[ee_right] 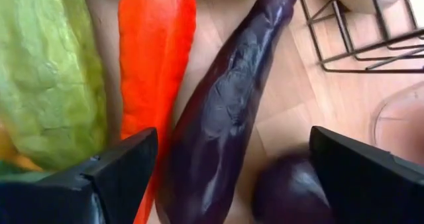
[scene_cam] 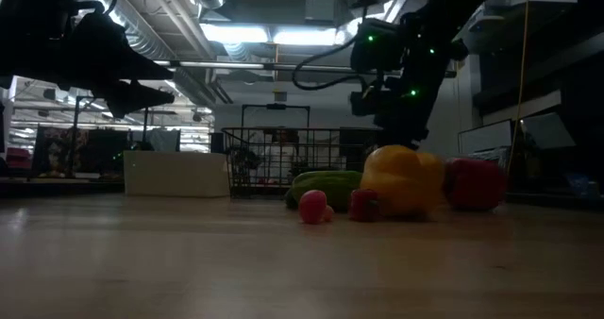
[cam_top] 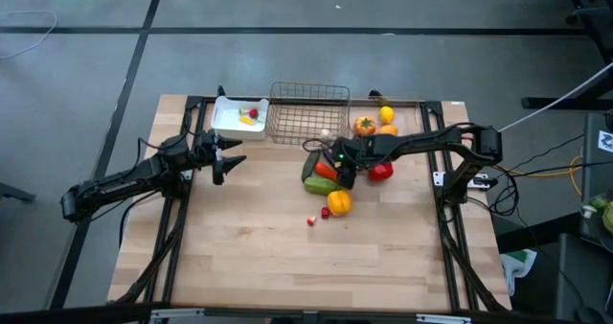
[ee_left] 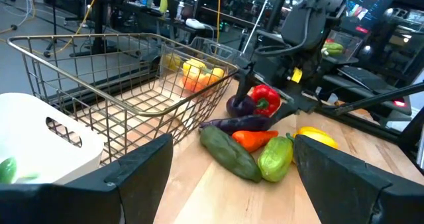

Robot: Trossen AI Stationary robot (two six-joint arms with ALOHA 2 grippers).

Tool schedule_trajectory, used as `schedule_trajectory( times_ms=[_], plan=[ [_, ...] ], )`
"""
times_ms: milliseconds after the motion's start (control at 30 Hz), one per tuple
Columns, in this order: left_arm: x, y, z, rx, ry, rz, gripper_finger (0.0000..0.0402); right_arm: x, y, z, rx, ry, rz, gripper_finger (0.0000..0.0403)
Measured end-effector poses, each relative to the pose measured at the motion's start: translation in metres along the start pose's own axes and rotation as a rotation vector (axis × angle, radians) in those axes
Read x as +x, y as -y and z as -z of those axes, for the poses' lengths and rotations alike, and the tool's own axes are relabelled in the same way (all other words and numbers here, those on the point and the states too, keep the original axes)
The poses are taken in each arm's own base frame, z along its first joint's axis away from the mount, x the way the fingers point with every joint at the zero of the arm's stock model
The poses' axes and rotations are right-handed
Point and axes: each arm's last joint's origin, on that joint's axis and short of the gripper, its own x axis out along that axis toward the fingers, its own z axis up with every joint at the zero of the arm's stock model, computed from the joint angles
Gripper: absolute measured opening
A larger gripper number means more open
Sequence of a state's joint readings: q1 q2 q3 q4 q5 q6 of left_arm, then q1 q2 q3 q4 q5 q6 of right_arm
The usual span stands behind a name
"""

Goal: Sort produce into baskets
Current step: Put the eggplant into the wire basket

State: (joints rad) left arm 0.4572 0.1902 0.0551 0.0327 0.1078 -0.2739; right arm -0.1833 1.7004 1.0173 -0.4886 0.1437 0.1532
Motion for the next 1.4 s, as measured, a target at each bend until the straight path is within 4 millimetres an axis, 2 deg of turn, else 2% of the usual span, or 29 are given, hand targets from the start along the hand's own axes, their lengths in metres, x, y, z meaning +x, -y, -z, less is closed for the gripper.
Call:
schedule_trajectory(
  times_ms=[133,267,633,767,867,1000,1400],
  plan=[
    [0.0,0.0,0.0,0.0,0.0,0.0,0.031,0.006,0.0,0.008,0.007,-0.012,0.005,0.0388],
    [0.0,0.0,0.0,0.0,0.0,0.0,0.031,0.009,0.001,0.014,0.03,-0.034,-0.004,0.036],
    [0.0,0.0,0.0,0.0,0.0,0.0,0.031,0.009,-0.003,0.015,0.034,-0.053,-0.128,0.02],
    [0.0,0.0,0.0,0.0,0.0,0.0,0.031,0.007,-0.004,0.013,0.034,-0.061,-0.164,0.0161],
    [0.0,0.0,0.0,0.0,0.0,0.0,0.031,0.004,-0.004,0.01,0.033,-0.064,-0.166,0.0159],
    [0.0,0.0,0.0,0.0,0.0,0.0,0.031,-0.006,-0.004,0.006,0.031,-0.062,-0.166,0.0179],
    [0.0,0.0,0.0,0.0,0.0,0.0,0.031,-0.049,-0.002,-0.022,0.017,-0.111,-0.175,0.0184]
  ],
)
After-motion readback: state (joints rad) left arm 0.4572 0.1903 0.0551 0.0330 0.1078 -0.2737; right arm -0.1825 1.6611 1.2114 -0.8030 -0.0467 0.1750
